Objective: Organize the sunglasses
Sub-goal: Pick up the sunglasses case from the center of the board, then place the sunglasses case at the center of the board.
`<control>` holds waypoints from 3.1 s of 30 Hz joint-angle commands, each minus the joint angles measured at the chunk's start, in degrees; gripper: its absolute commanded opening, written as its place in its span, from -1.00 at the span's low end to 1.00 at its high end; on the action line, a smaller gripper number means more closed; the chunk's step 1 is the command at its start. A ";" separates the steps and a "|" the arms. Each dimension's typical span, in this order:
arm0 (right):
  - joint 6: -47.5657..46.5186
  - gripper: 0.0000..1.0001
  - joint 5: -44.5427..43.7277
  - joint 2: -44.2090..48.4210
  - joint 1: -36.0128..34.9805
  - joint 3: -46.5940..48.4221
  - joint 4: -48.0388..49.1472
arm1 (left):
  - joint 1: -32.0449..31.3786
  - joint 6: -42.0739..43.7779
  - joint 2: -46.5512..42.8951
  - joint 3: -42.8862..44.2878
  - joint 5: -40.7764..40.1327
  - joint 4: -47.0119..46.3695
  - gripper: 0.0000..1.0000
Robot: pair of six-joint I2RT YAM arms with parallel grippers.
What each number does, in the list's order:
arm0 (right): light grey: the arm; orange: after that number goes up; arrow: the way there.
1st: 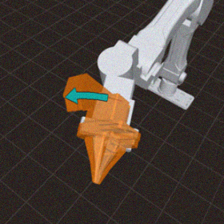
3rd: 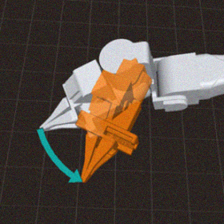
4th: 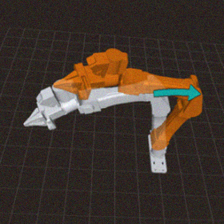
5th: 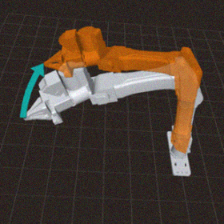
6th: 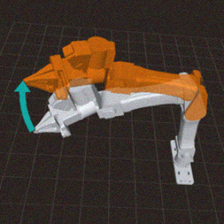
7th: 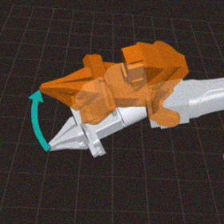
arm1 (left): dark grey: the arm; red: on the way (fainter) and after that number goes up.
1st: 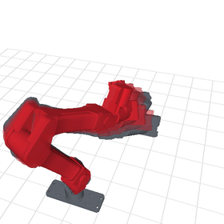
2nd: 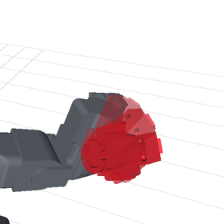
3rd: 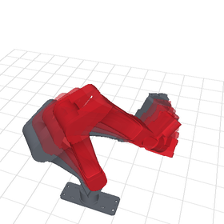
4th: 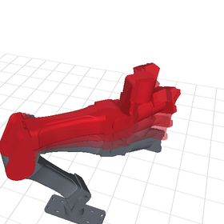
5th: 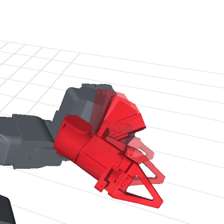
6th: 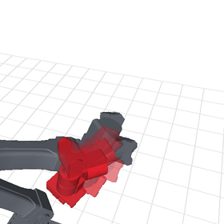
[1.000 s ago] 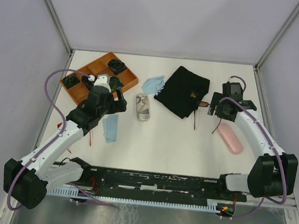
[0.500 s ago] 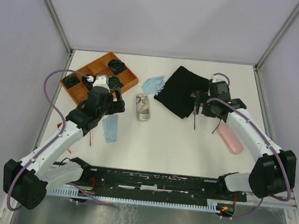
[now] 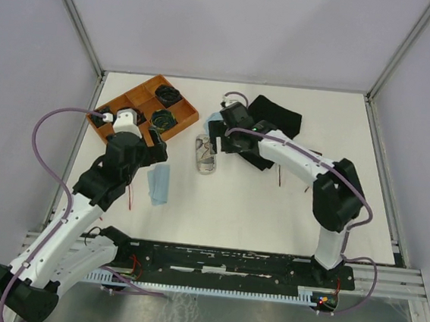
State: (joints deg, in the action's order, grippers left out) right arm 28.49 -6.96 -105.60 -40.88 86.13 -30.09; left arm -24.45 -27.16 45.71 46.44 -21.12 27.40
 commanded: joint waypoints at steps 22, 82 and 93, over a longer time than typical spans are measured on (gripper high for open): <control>-1.85 0.84 -1.85 -21.10 -4.90 21.02 -1.21 | 0.24 2.76 -3.41 -0.61 -2.88 0.44 0.99; -8.07 -0.55 11.41 10.42 -1.04 -7.81 4.66 | 0.19 -2.56 -12.97 -9.35 14.34 -16.19 0.98; -0.56 -0.30 -7.14 19.77 -5.95 -26.89 -0.17 | 0.21 -3.02 -11.18 -10.36 14.68 -14.30 0.98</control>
State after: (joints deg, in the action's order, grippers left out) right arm 22.50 -5.80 -90.83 -45.43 63.61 -31.00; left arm -24.45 -27.75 34.09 36.21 -7.33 15.70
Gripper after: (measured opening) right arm 0.684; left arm 0.993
